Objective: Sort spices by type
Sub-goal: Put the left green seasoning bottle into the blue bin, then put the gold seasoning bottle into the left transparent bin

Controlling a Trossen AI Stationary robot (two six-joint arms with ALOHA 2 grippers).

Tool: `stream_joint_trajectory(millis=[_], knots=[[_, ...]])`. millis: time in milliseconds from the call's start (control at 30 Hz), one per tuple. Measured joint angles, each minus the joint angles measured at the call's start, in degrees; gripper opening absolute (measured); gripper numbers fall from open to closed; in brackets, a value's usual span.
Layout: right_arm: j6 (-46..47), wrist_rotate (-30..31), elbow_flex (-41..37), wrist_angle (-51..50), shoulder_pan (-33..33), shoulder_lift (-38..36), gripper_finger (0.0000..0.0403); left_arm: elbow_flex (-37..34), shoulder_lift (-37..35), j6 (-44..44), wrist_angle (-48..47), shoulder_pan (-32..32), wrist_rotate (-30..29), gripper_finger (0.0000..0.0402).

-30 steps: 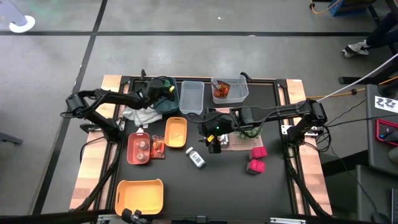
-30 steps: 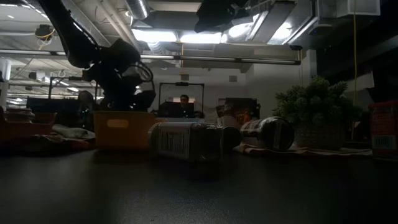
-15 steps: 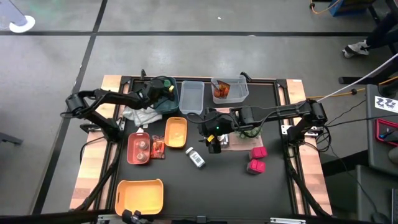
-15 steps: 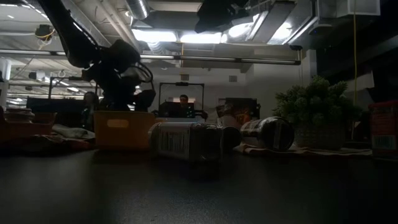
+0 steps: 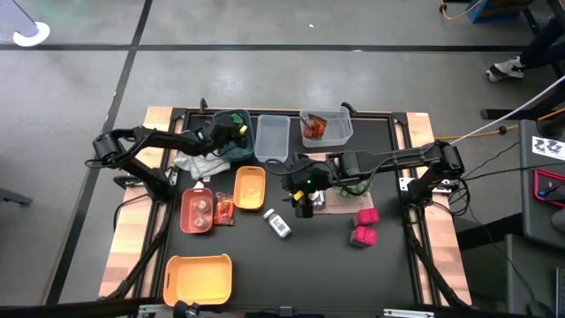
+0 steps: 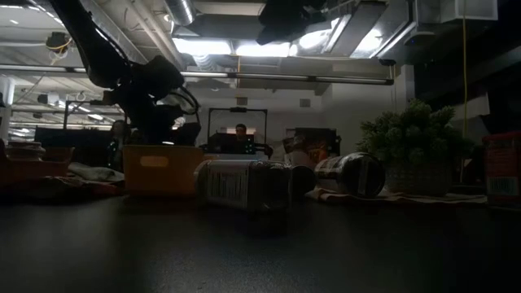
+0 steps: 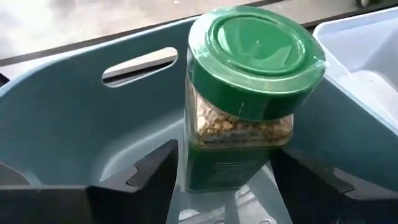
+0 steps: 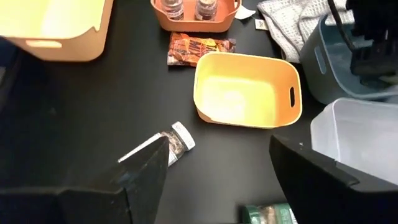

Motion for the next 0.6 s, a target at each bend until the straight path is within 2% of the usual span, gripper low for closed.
stream_joint_trajectory(millis=[367, 600], knots=[[17.84, 1.03, 0.02, -7.40, 0.00, 0.00, 0.0276, 0.00, -0.81, -0.22, -4.70, -0.15, 6.09, 0.0237], [28.77, 2.60, 0.02, -17.20, 0.00, 0.00, 0.0276, 0.00, -6.46, -0.26, -12.73, -0.13, 6.12, 0.0237]])
